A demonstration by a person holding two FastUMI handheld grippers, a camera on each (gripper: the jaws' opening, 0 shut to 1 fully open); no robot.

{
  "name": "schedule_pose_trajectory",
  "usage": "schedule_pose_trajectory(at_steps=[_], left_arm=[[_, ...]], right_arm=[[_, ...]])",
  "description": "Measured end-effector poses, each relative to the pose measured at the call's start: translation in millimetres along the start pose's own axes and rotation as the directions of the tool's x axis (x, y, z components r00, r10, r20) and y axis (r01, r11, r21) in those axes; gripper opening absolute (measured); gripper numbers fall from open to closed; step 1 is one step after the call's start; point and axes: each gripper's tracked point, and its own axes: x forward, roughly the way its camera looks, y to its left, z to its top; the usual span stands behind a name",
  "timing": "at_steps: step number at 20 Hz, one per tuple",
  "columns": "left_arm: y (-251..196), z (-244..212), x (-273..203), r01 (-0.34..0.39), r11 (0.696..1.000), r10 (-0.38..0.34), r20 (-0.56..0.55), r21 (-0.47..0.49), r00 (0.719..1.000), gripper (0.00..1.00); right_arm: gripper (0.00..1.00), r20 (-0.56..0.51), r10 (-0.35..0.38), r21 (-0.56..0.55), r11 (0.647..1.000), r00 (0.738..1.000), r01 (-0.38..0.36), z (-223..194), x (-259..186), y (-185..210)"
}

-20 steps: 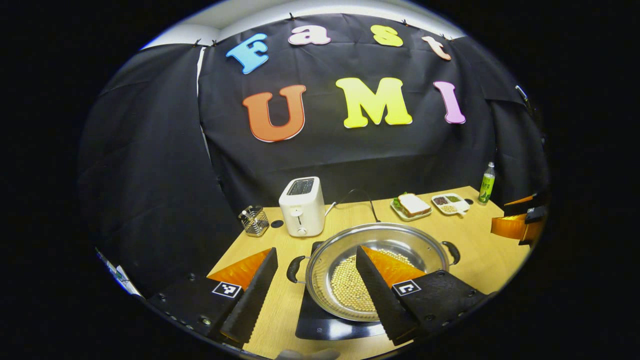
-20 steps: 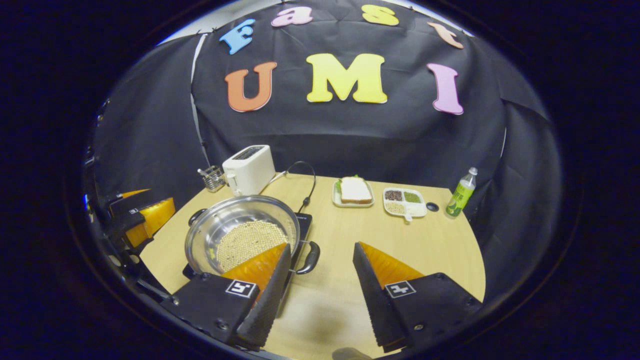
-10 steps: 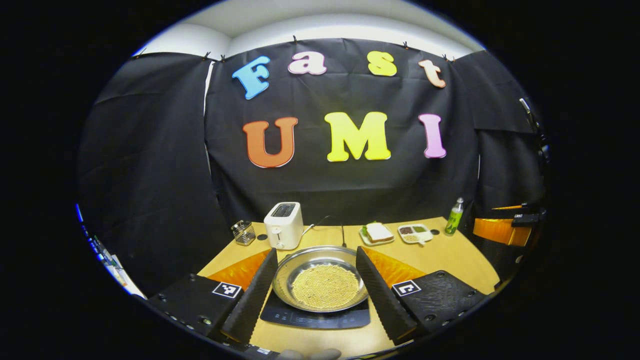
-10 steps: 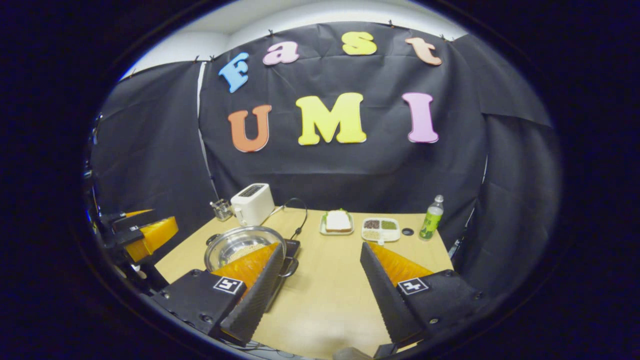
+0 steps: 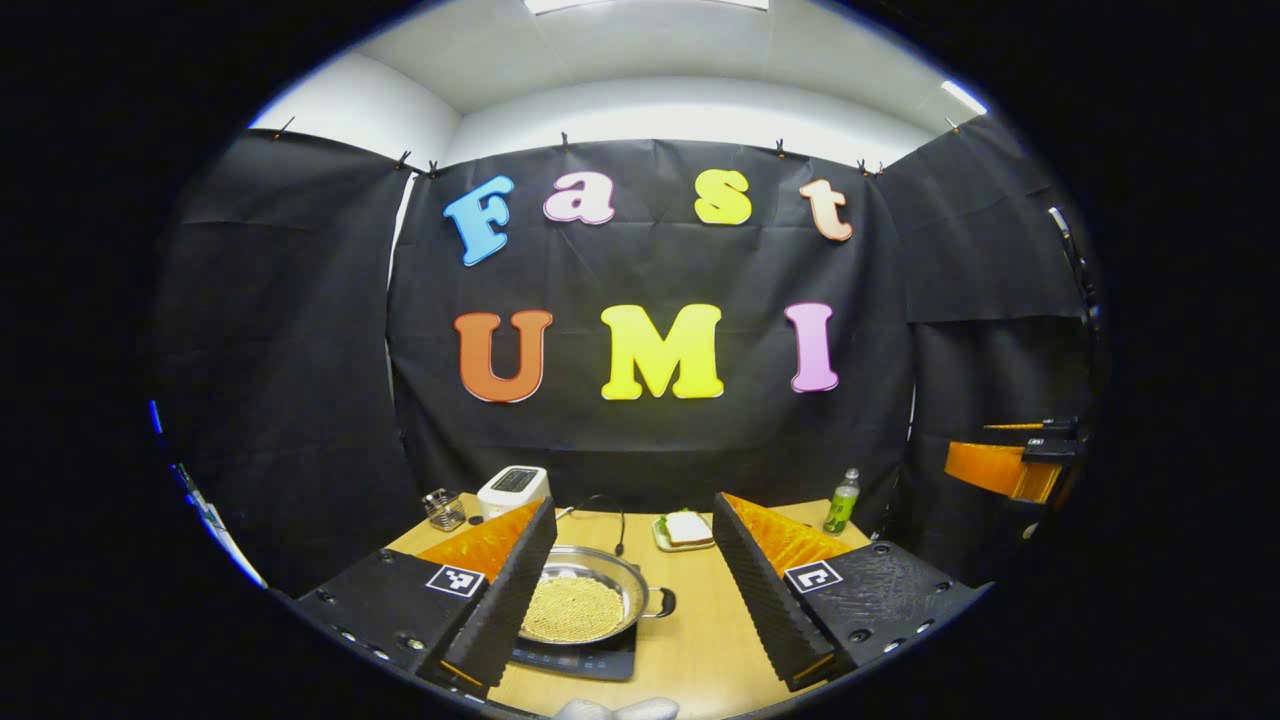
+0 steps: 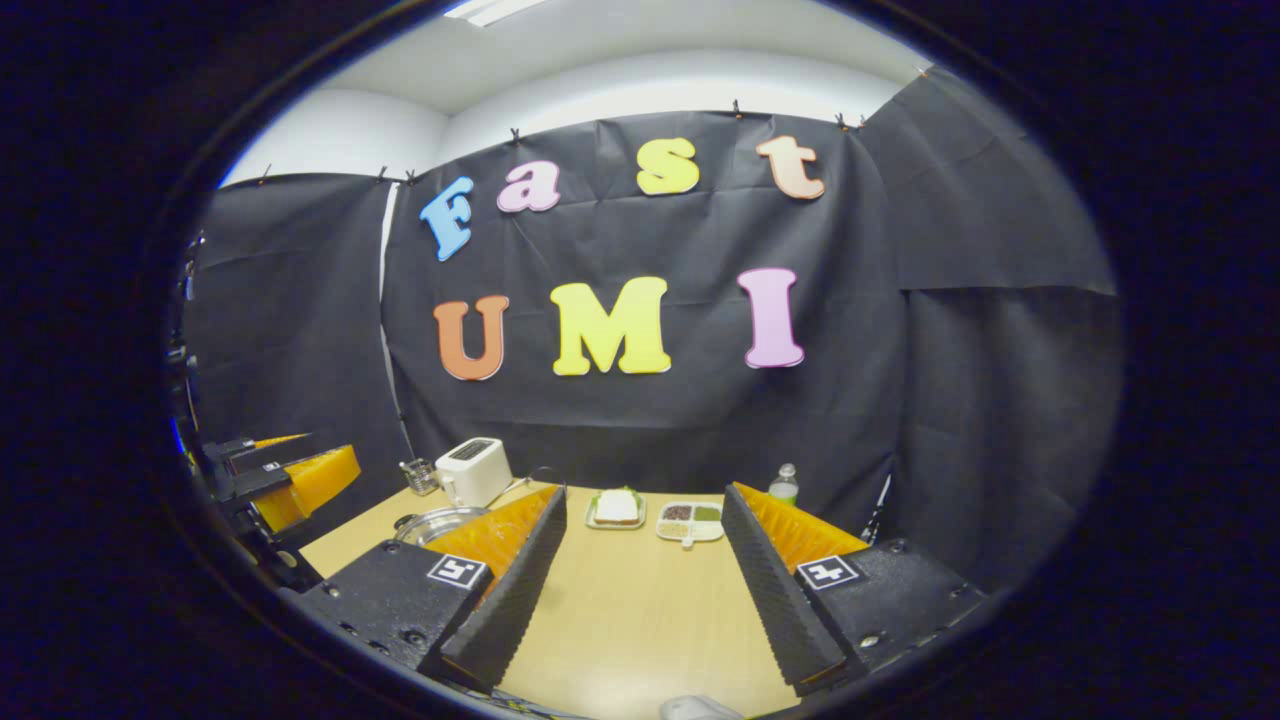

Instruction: First push the handle of the pot to place it horizontally, then grasp the pot with both hands and set it on the induction cooktop.

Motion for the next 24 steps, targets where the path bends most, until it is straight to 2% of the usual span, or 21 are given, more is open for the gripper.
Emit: schedule_pose_trajectory(at_steps=[6, 12, 24], left_arm=[[-45.8, 20.5, -3.4, 0.032, 0.999, -0.031, 0.053, -0.019, 0.998, 0.93], [-58.0, 30.1, -4.8, 0.019, 1.0, -0.019, 0.066, -0.01, 0.998, 0.93], [-73.9, 27.6, -3.6, -0.007, 1.0, 0.006, 0.068, 0.02, 0.998, 0.93]], right_arm=[[0.97, 0.033, -0.069, 0.007, 0.998, 0.997, 0.069, 7.4, -15.7, -53.2], [0.97, 0.062, -0.119, 0.01, 0.993, 0.991, 0.119, 20.0, -28.0, -91.6], [0.97, 0.064, -0.105, 0.027, 0.994, 0.992, 0.104, 17.8, -24.4, -108.0]])
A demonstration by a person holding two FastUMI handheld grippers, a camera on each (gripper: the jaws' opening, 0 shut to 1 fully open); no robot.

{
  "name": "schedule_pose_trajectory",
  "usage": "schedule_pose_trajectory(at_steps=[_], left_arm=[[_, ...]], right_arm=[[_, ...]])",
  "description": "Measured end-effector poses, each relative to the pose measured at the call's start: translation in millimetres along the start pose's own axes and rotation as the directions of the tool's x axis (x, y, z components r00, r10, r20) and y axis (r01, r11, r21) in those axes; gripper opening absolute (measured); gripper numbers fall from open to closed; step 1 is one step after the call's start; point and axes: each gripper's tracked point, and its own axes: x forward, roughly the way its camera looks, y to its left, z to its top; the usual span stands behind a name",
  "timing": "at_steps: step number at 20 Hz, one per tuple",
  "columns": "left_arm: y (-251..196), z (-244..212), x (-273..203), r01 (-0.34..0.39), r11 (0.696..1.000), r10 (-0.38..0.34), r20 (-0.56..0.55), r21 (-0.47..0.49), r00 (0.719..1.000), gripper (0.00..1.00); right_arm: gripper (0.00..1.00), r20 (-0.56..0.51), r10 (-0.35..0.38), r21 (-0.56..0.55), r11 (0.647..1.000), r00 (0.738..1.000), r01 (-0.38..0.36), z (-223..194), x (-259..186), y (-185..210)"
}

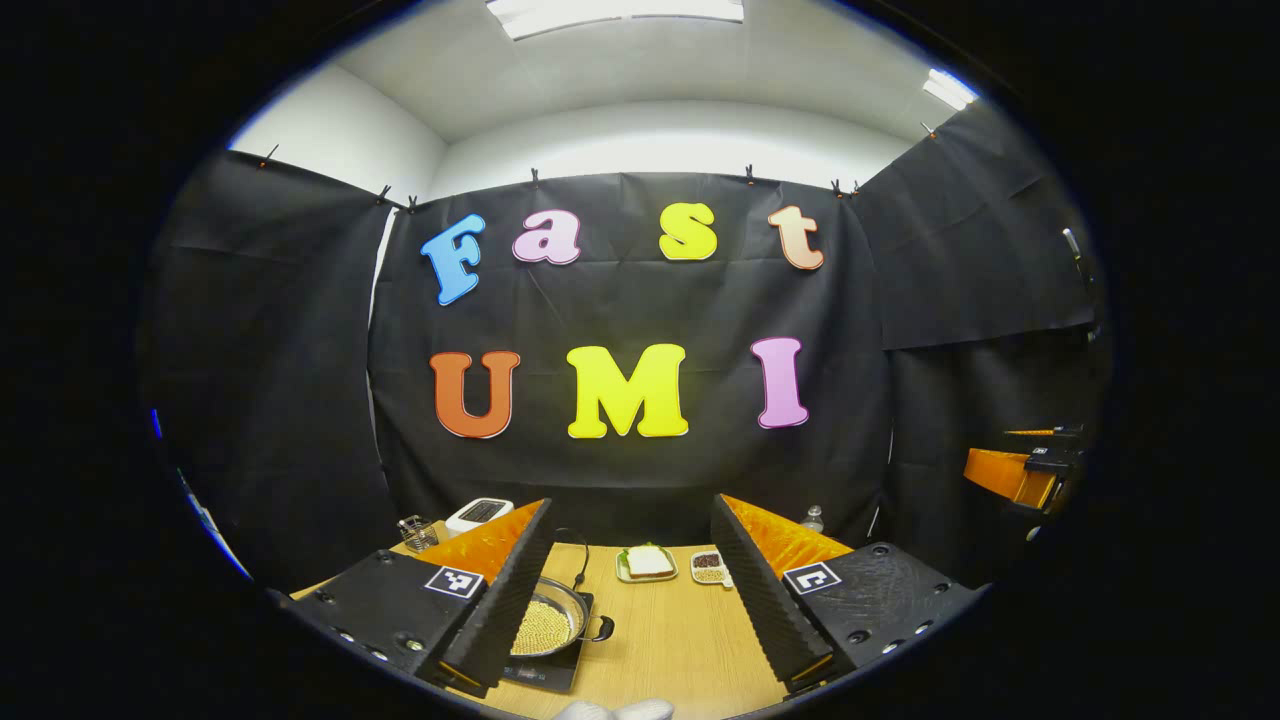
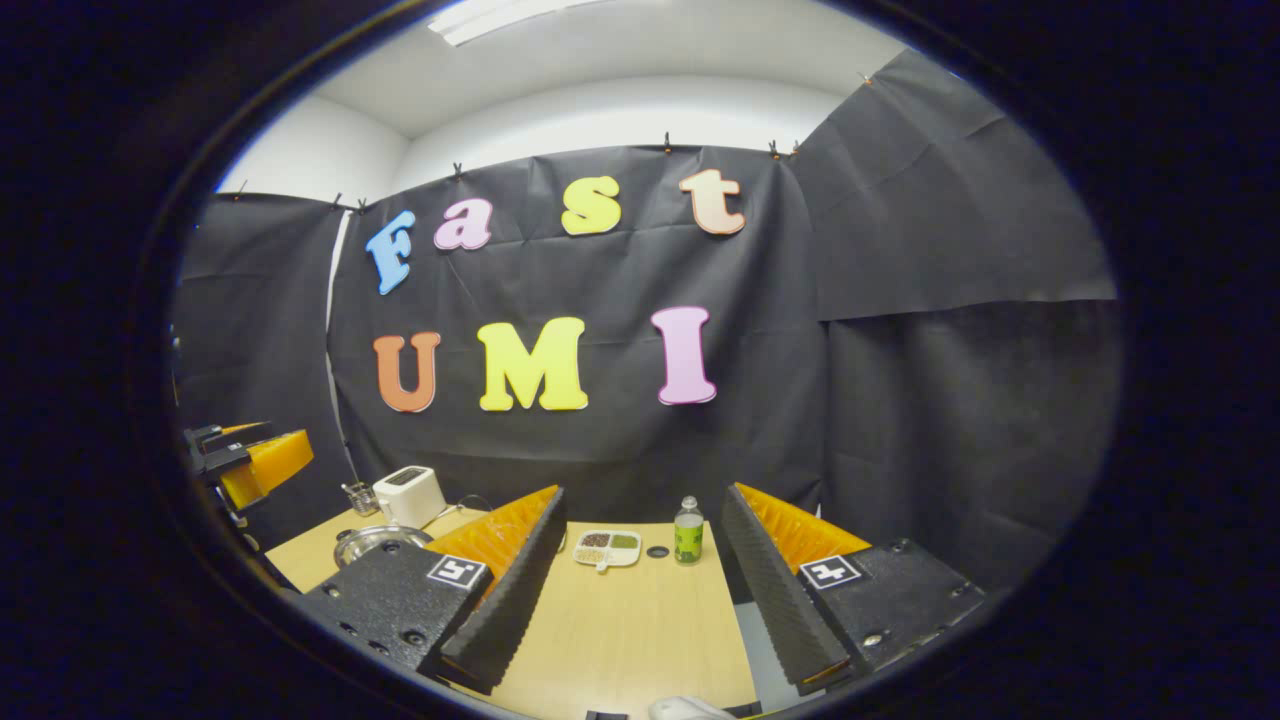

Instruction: First push the handle of the pot to place it horizontally, then grasp the pot with both hands and set it on the induction cooktop.

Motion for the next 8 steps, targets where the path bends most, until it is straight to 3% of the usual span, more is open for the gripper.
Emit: schedule_pose_trajectory(at_steps=[8], left_arm=[[-7.5, -7.2, 3.1, 0.002, 1.0, -0.002, -0.011, 0.002, 1.0, 0.93]], right_arm=[[0.97, -0.015, 0.005, 0.001, 1.0, 1.0, -0.005, -7.3, 4.9, -2.4]])
